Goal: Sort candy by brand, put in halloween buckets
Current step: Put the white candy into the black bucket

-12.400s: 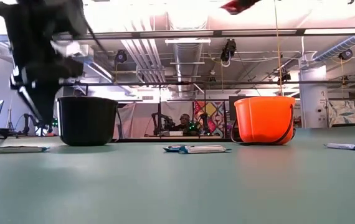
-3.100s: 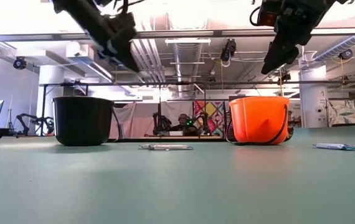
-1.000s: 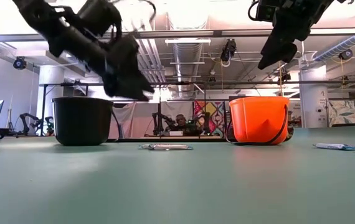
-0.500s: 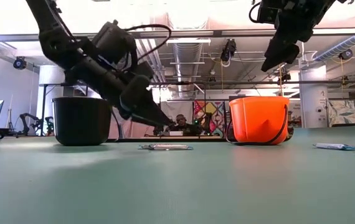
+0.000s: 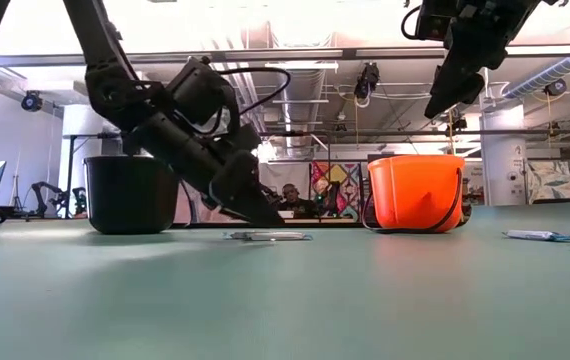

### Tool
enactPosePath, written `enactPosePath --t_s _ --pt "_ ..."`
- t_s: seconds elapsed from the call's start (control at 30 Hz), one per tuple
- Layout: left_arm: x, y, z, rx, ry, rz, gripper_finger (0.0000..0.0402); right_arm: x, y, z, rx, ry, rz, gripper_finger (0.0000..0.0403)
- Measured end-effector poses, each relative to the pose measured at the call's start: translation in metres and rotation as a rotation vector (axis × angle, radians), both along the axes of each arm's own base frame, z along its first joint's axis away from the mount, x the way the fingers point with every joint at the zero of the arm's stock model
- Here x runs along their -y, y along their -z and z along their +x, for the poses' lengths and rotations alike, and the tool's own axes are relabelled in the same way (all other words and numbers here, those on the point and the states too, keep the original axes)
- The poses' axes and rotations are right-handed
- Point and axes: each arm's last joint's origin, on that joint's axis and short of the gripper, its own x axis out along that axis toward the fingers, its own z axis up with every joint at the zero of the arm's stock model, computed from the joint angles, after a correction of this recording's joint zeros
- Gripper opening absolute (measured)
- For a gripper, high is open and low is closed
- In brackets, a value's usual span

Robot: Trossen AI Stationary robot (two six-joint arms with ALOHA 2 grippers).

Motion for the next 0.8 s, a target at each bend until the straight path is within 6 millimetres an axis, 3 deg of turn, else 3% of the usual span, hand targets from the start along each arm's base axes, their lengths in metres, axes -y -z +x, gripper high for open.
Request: enactPosePath --t_s 0.37,0.8 --pt "-0.009 0.005 -0.007 -0.033 -0.029 0.003 0.0277 0.0 0.001 0.0 -0.004 0.0 -0.001 0.0219" --pt "0.014 0.026 0.004 0.027 -0.033 -0.018 0.0261 0.0 0.001 0.0 -0.007 0.003 0.002 0.0219"
